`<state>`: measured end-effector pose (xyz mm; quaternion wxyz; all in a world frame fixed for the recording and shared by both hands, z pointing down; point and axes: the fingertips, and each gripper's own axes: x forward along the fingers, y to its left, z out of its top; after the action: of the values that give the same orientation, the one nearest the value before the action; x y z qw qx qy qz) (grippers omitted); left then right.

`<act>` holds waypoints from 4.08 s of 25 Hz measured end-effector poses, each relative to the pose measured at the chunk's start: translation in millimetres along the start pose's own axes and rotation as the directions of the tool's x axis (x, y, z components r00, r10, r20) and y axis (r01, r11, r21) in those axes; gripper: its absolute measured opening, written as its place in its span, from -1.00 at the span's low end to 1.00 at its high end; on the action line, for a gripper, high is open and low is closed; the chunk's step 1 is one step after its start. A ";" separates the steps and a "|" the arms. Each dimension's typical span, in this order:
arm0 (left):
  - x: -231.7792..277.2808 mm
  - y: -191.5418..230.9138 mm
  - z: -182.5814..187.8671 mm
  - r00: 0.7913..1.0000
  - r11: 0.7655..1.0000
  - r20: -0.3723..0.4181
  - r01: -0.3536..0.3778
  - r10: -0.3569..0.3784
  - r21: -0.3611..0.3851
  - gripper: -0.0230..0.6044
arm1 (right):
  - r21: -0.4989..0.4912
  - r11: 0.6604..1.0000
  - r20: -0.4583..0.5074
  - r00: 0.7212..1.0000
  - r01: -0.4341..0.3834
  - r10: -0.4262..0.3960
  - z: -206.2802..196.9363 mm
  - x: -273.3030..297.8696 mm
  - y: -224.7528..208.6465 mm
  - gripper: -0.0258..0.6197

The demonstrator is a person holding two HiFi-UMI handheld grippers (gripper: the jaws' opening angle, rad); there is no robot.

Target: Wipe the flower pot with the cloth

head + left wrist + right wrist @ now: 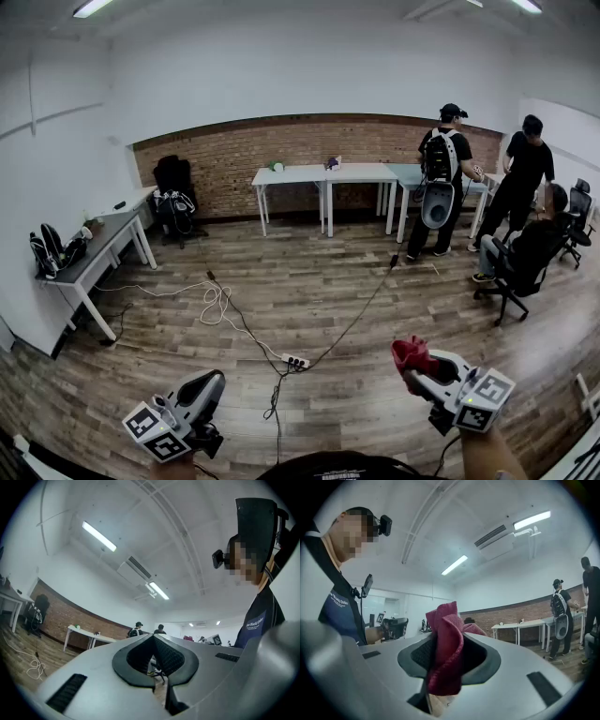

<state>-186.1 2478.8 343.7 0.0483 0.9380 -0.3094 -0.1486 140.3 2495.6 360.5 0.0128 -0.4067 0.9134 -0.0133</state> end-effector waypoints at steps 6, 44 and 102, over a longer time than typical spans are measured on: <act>0.5 -1.3 -4.4 1.000 1.000 -0.007 0.008 -0.008 -0.001 -0.92 | -0.002 1.000 -0.002 1.000 0.004 -0.004 -3.2 -1.2 -0.4 -0.54; 174.0 -106.7 -71.2 0.991 0.991 -0.057 0.120 -0.124 -0.065 -0.92 | 0.025 0.996 -0.038 0.996 0.081 -0.080 -9.2 -136.8 -132.8 -0.54; 569.5 335.3 -100.6 0.987 0.987 -0.022 -0.161 0.161 -0.018 -0.92 | 0.039 0.965 -0.083 0.962 -0.258 0.260 -0.1 353.0 -630.6 -0.54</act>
<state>90.4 1870.4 358.9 0.0725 0.9109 -0.3822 -0.1374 372.5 1811.5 378.1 -0.0197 -0.2825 0.9581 -0.0421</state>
